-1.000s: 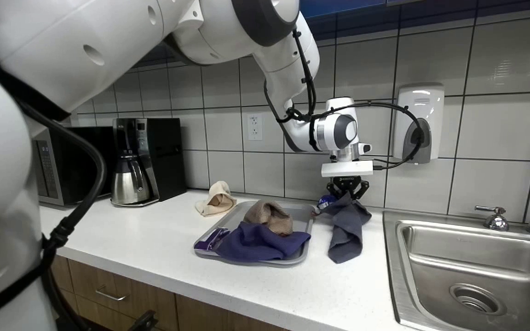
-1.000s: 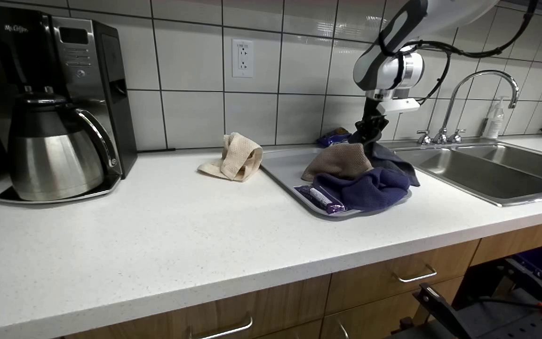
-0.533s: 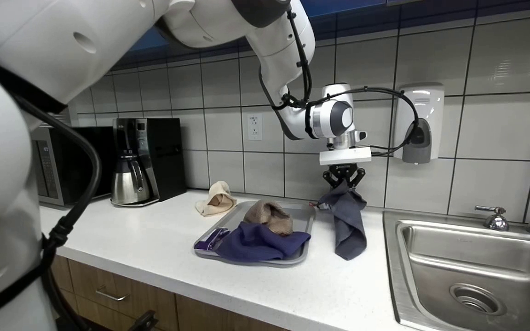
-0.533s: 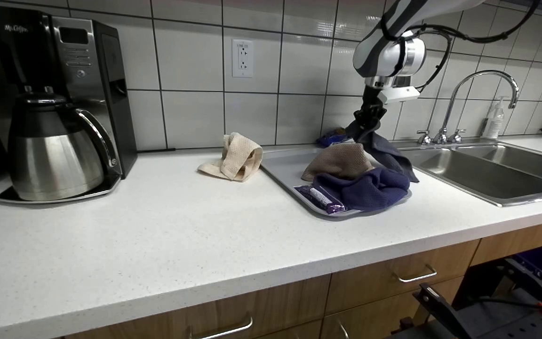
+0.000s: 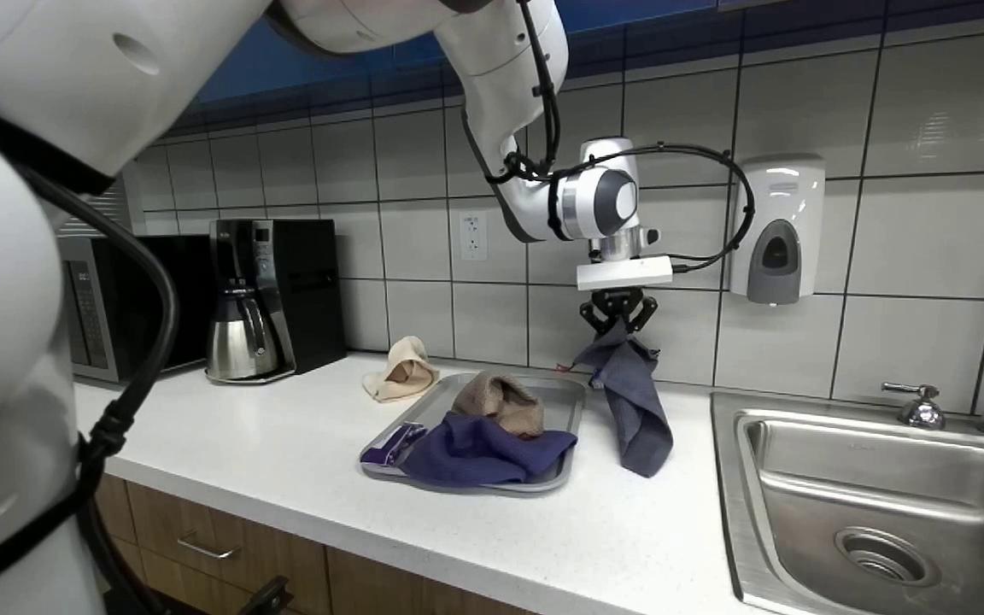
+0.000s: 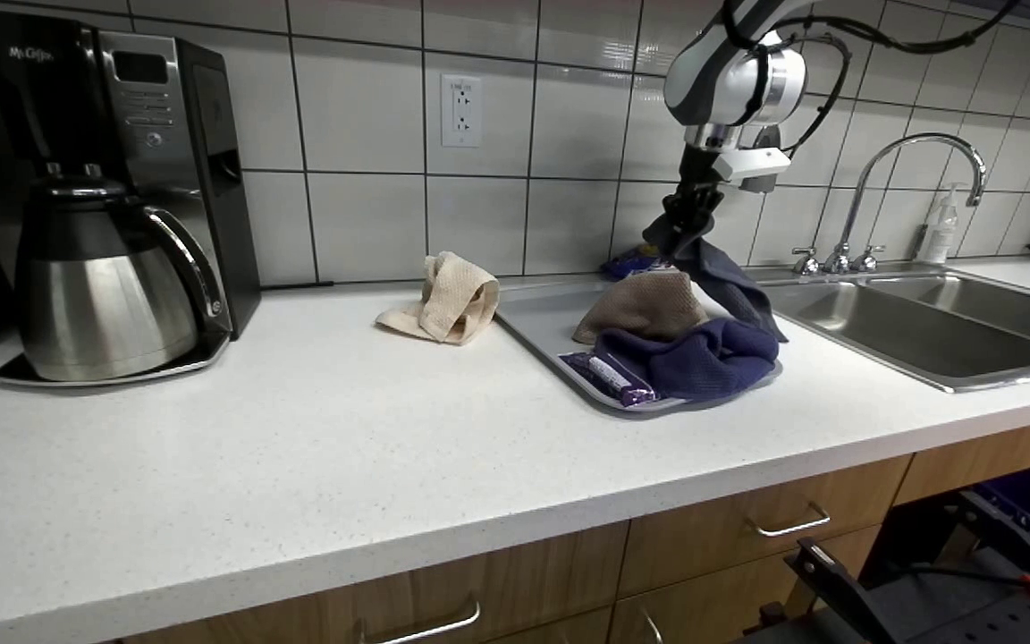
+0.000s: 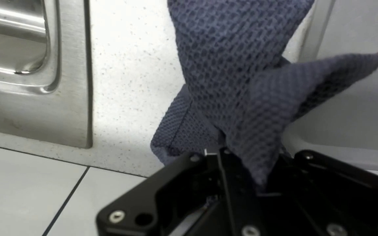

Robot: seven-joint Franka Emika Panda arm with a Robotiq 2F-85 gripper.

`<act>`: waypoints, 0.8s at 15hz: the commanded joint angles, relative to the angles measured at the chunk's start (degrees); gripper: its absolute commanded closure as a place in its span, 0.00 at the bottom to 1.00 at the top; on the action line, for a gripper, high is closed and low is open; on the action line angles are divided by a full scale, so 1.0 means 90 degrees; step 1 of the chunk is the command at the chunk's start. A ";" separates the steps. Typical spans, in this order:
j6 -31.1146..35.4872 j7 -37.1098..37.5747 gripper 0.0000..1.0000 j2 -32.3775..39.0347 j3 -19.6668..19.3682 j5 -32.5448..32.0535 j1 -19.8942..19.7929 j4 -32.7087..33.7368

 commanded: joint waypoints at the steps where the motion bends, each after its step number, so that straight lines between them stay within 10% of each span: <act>1: -0.0014 -0.0254 0.98 -0.0453 0.0157 -0.0063 0.0010 -0.0488; 12: -0.0065 -0.0477 0.98 -0.0614 0.0407 -0.0085 0.0338 -0.0710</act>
